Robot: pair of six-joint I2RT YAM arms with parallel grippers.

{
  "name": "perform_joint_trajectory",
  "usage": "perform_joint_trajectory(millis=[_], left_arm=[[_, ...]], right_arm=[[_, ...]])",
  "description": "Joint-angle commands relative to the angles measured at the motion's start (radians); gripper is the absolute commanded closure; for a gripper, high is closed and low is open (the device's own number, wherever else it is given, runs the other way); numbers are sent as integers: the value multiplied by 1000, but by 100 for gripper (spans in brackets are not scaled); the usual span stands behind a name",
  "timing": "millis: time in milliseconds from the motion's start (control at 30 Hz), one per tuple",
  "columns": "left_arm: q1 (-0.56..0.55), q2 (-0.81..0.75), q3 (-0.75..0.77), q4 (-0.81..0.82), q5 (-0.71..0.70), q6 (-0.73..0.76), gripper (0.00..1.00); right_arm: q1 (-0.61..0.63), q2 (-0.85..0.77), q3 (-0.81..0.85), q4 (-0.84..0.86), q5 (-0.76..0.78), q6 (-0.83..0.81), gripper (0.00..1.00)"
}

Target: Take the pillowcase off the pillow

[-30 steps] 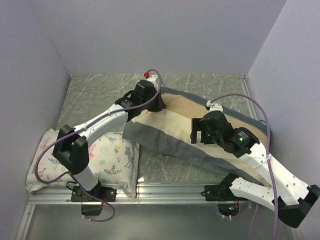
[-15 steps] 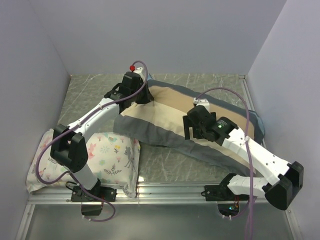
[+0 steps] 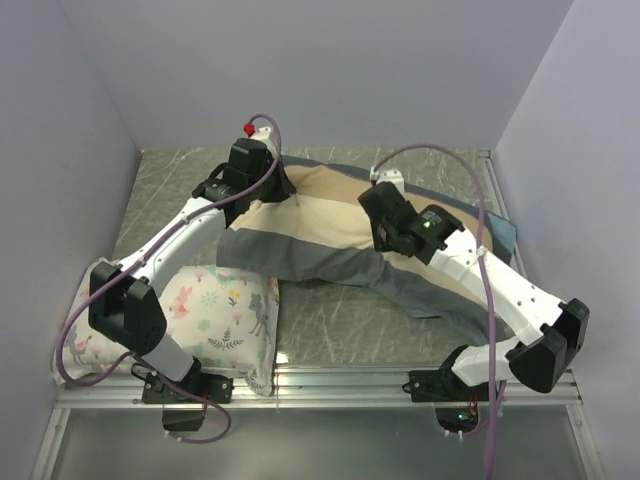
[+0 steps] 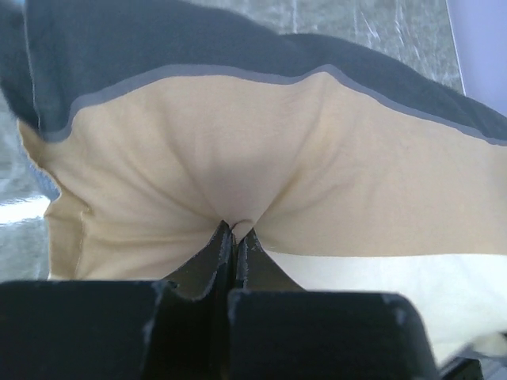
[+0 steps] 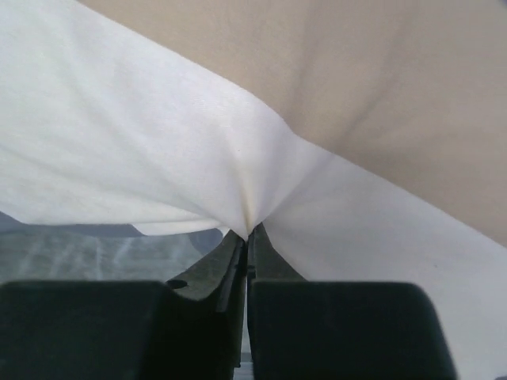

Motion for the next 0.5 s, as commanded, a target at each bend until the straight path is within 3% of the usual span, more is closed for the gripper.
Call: perform_joint_trajectory(millis=[0, 67, 133, 167, 233, 367, 467], left_arm=[[-2, -78, 53, 42, 4, 20, 98], [-2, -81, 70, 31, 1, 31, 85], [-2, -84, 84, 27, -7, 43, 58], [-2, -87, 108, 15, -10, 48, 35], [-2, -93, 139, -2, -27, 69, 19], [-8, -144, 237, -45, -78, 110, 8], [-24, -185, 290, -68, -134, 153, 6]], right_arm=[[5, 9, 198, 57, -26, -43, 100], [5, 29, 302, 57, -60, -60, 100], [6, 52, 409, 57, -108, -75, 100], [5, 86, 448, 43, -114, -78, 100], [0, 129, 569, 24, -123, -89, 100], [-64, 248, 718, 30, -244, -95, 100], [-161, 330, 783, 55, -411, -74, 100]])
